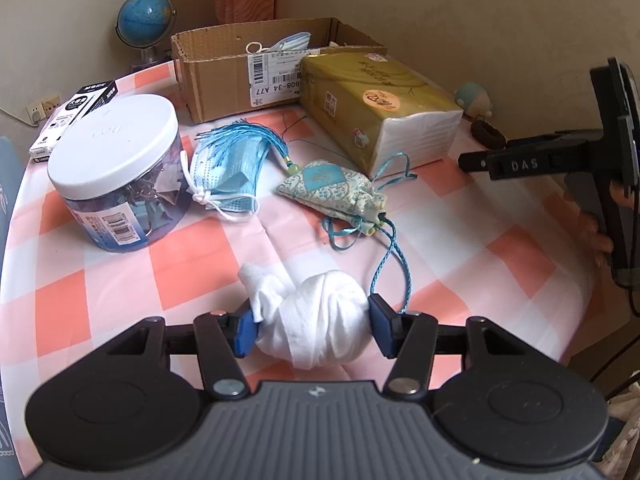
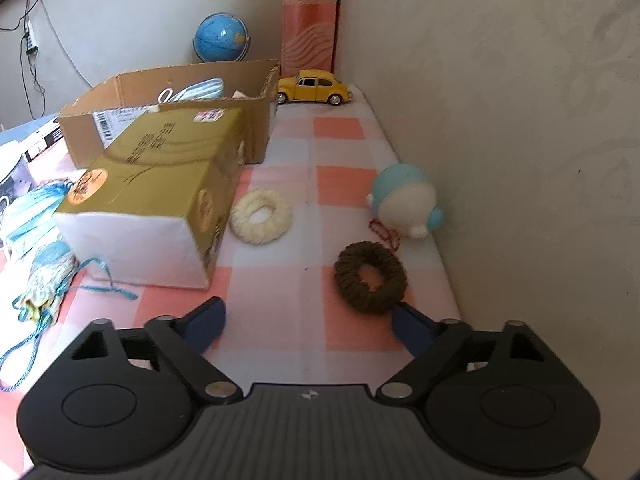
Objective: Organize soft objects
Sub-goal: 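Close right gripper on brown scrunchie while left gripper holds white socks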
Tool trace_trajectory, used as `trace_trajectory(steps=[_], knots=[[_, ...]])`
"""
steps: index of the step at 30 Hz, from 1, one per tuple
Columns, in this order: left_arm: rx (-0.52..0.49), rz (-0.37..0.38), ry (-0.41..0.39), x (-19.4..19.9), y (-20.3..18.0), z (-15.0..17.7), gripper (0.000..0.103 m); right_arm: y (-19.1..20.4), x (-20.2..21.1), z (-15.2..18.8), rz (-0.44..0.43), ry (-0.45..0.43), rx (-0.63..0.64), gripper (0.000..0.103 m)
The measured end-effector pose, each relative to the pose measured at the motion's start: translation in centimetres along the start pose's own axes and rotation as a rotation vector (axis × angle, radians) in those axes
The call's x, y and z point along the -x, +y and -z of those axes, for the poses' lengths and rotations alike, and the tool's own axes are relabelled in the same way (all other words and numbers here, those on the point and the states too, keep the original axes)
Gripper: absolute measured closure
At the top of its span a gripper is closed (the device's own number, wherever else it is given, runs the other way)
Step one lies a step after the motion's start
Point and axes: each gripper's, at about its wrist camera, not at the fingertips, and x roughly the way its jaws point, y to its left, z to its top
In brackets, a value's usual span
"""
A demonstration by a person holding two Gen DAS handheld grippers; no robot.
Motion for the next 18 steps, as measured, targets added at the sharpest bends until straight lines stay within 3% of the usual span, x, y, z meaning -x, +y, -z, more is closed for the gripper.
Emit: trace_trajectory(steps=[8,13,15,18], knots=[[0.006,0.003,0.001,-0.1,0.2,-0.2,0.048,-1.7,-1.0,-1.1,0.053,-0.014,-0.045,0.023],[0.007,0.010,0.002,-0.1,0.1,-0.4,0.049,-2.4,-1.6,-2.0,0.064,-0.013,-0.092,0.040],[0.004,0.013,0.003,-0.1,0.0,-0.6,0.049,-2.4,-1.5,-2.1,0.056,-0.011,-0.092,0.053],[0.002,0.023,0.003,0.0,-0.2,-0.7,0.050,-2.1,-1.4,-2.1,0.072,-0.004,-0.073,0.059]])
